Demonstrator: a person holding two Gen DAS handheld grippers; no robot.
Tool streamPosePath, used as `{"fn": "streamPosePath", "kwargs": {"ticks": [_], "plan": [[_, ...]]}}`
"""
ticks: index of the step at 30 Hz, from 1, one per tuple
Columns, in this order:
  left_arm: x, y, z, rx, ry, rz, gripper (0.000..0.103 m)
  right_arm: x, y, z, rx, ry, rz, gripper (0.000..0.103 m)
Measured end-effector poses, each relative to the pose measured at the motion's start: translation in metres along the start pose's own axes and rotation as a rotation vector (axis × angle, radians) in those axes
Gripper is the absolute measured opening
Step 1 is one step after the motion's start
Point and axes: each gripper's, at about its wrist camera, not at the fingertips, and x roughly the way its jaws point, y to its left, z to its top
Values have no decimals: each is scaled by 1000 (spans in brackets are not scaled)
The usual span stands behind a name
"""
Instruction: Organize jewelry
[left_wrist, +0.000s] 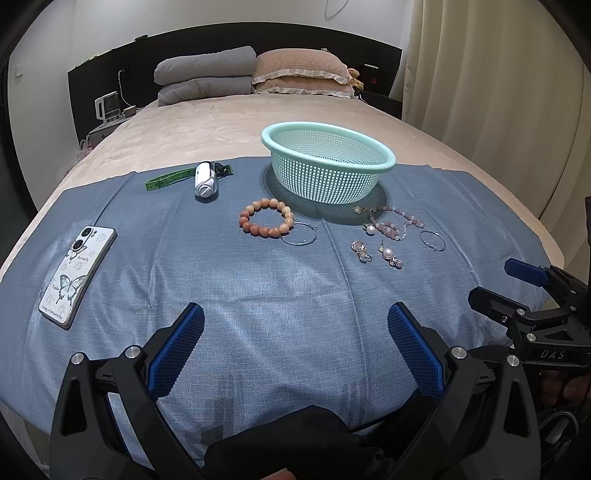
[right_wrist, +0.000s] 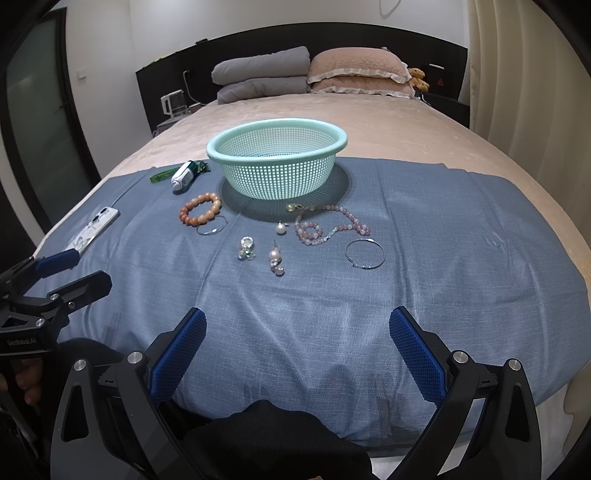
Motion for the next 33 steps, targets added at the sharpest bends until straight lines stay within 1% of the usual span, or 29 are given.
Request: {"fn": "streamPosePath", "kwargs": {"ticks": [33], "plan": [[0, 2, 0, -7, -1, -4, 97, 2, 1, -1, -1, 4, 3, 95]]}}
